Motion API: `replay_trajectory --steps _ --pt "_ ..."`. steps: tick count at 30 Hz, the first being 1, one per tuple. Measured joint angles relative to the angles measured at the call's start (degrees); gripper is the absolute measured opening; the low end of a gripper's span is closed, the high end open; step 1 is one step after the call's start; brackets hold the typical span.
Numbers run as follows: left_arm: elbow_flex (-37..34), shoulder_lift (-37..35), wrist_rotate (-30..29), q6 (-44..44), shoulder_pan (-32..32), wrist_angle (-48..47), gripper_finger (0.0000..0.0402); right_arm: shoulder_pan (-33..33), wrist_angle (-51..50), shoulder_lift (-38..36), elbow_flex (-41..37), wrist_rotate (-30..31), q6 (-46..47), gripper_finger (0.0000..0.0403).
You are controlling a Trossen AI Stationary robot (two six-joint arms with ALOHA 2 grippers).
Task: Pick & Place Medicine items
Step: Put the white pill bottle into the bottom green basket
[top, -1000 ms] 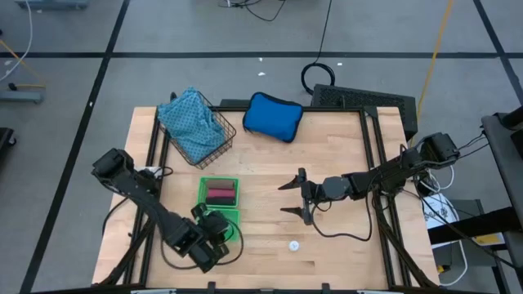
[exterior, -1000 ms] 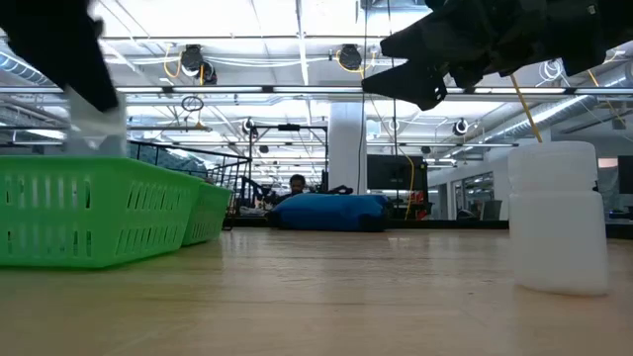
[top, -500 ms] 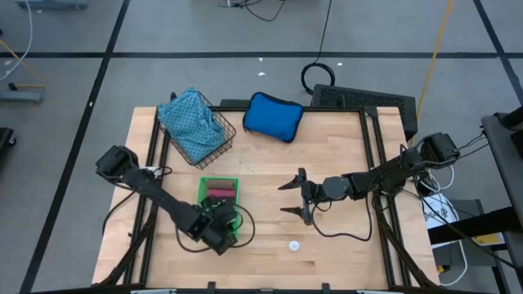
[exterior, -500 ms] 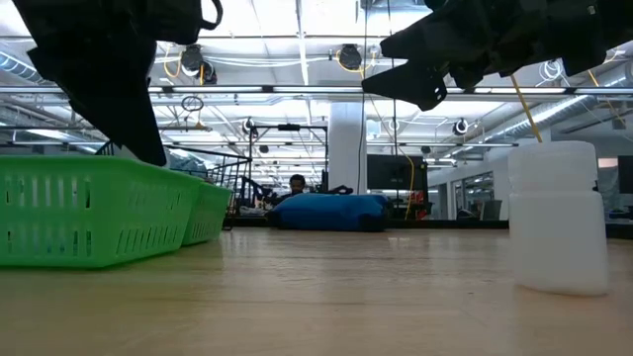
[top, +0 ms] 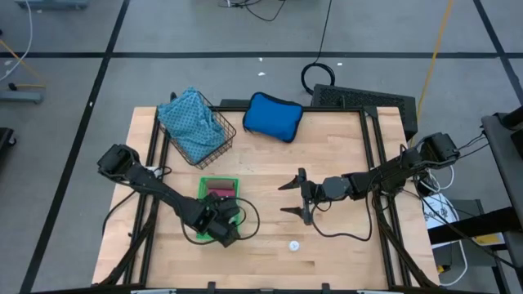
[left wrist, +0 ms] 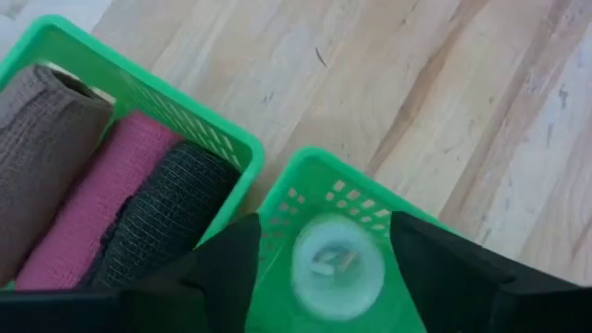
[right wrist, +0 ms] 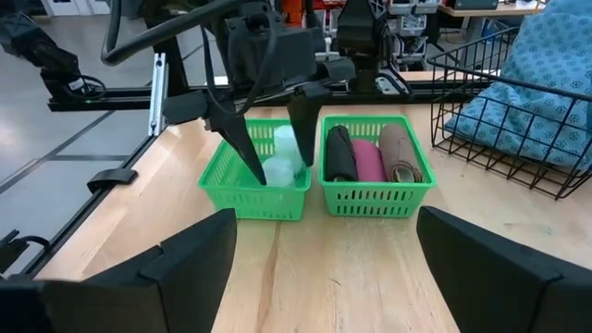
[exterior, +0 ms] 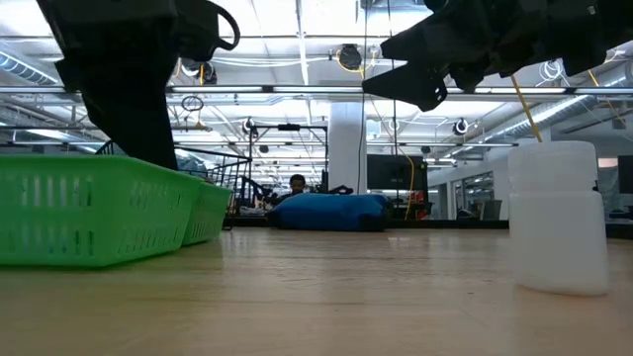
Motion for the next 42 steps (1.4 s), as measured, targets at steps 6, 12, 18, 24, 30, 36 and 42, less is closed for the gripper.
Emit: replay_trajectory --steps 6,12,18,24,30,36,42 --pt "0.2 -0.1 1.2 2.4 1.5 -0.5 0.0284 0.0 -2.9 -0.6 0.0 -0.2 3.3 0.0322" --pt "1.9 -5.8 1.5 4.8 3.0 -1.3 0.0294 2.4 -10.5 -7.8 0.1 0.0 -4.3 0.0319" --pt "1.9 -14.3 -8.5 9.0 2.0 3.4 0.0296 10.6 -21.0 -13.5 0.1 3.8 -5.3 0.0307" --pt "2.0 -16.9 -17.4 16.2 0.5 12.9 0.0296 20.0 -24.7 -10.0 -0.3 8.9 1.2 0.0298" --pt "2.0 -16.7 -17.2 22.9 1.4 21.0 0.0296 24.1 -23.1 -1.6 -1.9 12.2 9.0 0.0298" --pt "2.0 -16.6 -17.1 25.9 2.7 26.4 0.0296 24.3 -11.2 9.2 -2.0 11.1 9.8 0.0297" --pt "2.0 -16.6 -14.8 25.8 3.9 27.7 0.0296 24.3 -0.3 16.9 -2.0 8.8 8.6 0.0297"
